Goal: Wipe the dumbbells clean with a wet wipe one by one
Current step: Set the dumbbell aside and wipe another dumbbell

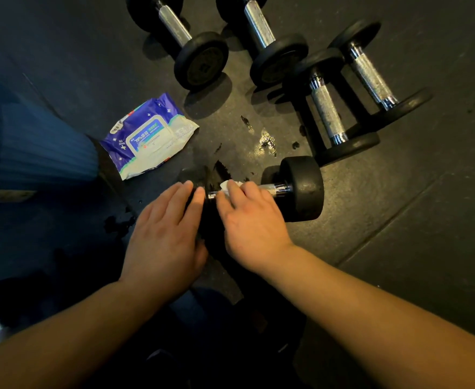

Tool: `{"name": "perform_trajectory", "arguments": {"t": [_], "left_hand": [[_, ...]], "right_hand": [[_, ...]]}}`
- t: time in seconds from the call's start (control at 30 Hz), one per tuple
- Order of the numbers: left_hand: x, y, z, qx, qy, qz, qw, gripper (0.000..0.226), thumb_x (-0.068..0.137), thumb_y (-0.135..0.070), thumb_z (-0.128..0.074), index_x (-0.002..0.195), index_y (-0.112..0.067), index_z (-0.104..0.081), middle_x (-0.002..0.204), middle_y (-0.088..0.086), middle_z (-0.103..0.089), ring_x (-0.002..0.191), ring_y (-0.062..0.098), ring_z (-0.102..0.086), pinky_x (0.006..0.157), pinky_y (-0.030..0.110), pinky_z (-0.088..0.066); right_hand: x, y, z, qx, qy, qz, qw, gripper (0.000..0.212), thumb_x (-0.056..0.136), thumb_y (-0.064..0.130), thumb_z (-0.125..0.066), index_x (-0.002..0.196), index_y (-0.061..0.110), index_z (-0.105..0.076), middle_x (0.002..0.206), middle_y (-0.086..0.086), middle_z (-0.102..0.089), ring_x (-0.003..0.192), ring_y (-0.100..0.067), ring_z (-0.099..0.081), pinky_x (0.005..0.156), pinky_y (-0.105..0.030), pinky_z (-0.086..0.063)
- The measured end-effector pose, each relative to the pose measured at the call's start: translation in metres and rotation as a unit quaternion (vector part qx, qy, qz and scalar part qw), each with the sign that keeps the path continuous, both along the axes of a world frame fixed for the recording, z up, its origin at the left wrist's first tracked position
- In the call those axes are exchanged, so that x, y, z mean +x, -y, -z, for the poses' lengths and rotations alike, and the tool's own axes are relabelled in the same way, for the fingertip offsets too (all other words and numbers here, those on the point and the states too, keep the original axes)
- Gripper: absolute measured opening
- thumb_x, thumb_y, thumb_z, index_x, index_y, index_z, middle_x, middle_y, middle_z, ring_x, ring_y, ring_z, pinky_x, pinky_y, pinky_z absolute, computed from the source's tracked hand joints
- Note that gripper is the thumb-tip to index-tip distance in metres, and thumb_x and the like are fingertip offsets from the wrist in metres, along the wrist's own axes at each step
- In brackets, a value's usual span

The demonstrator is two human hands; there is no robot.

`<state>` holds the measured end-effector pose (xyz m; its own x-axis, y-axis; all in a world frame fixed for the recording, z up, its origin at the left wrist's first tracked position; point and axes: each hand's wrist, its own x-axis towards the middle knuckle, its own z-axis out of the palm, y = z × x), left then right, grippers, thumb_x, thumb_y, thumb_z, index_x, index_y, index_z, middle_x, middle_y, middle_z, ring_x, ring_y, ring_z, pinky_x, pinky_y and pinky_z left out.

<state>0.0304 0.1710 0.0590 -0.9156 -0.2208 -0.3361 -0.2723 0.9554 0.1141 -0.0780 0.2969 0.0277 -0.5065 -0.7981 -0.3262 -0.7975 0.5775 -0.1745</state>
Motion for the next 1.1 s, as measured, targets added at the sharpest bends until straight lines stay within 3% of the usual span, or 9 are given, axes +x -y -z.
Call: {"name": "perform_trajectory", "arguments": {"t": [0.17,0.33,0.4,0.53,0.73,0.87,1.1], "left_hand": [[0.004,-0.002,0.005,0.0,0.024,0.007,1.0,0.08,0.077,-0.039,-0.055,0.149,-0.008,-0.038,0.156,0.016,-0.033,0.146,0.03,-0.029,0.115,0.049,-0.032],[0.014,-0.007,0.006,-0.002,0.032,0.018,0.999,0.087,0.069,-0.036,-0.064,0.148,-0.004,-0.041,0.155,0.018,-0.035,0.144,0.033,-0.032,0.113,0.049,-0.034],[0.019,-0.009,0.005,-0.005,0.03,0.023,0.999,0.088,0.068,-0.033,-0.069,0.147,-0.004,-0.042,0.154,0.019,-0.037,0.143,0.035,-0.033,0.112,0.049,-0.034],[0.027,-0.015,0.004,-0.01,0.046,0.025,0.999,0.09,0.07,-0.037,-0.072,0.149,-0.006,-0.04,0.155,0.018,-0.035,0.143,0.035,-0.033,0.112,0.05,-0.034],[0.027,-0.018,0.003,-0.012,0.061,0.021,0.998,0.091,0.071,-0.041,-0.069,0.15,-0.007,-0.038,0.157,0.017,-0.032,0.144,0.033,-0.031,0.113,0.049,-0.034],[0.024,-0.016,0.003,-0.013,0.053,0.02,0.998,0.091,0.072,-0.04,-0.068,0.15,-0.006,-0.038,0.157,0.017,-0.031,0.145,0.033,-0.029,0.114,0.047,-0.032],[0.021,-0.017,0.003,-0.013,0.048,0.013,0.999,0.092,0.071,-0.039,-0.07,0.15,-0.006,-0.038,0.157,0.017,-0.032,0.145,0.033,-0.029,0.113,0.047,-0.032]], "right_hand": [[0.0,-0.004,-0.004,0.005,0.01,-0.004,1.0,0.044,0.094,0.021,-0.04,0.129,0.004,-0.06,0.125,-0.013,-0.059,0.108,-0.031,-0.051,0.091,-0.041,-0.042],[-0.009,-0.014,-0.001,0.008,-0.032,0.004,0.999,0.037,0.08,0.017,-0.038,0.087,0.006,-0.072,0.083,-0.009,-0.064,0.082,-0.029,-0.058,0.069,-0.037,-0.046],[-0.016,-0.022,-0.001,0.013,-0.045,0.016,0.999,0.032,0.078,0.016,-0.04,0.081,0.006,-0.071,0.077,-0.009,-0.063,0.077,-0.029,-0.057,0.064,-0.036,-0.044],[-0.018,-0.033,0.0,0.028,-0.056,0.027,0.998,0.018,0.078,0.014,-0.057,0.086,0.004,-0.071,0.081,-0.011,-0.062,0.079,-0.03,-0.056,0.066,-0.037,-0.044],[0.002,-0.017,-0.003,0.009,0.023,0.023,0.999,0.034,0.085,0.024,-0.054,0.113,0.007,-0.065,0.108,-0.011,-0.062,0.098,-0.031,-0.05,0.084,-0.042,-0.044],[-0.002,-0.019,-0.001,0.016,0.008,0.045,0.999,0.039,0.086,0.026,-0.054,0.123,0.015,-0.061,0.113,-0.012,-0.062,0.099,-0.032,-0.051,0.083,-0.042,-0.043],[-0.015,-0.011,0.007,-0.019,-0.001,0.03,0.999,0.018,0.079,0.017,-0.07,0.096,0.012,-0.072,0.087,-0.009,-0.064,0.082,-0.031,-0.059,0.067,-0.038,-0.047]]}}
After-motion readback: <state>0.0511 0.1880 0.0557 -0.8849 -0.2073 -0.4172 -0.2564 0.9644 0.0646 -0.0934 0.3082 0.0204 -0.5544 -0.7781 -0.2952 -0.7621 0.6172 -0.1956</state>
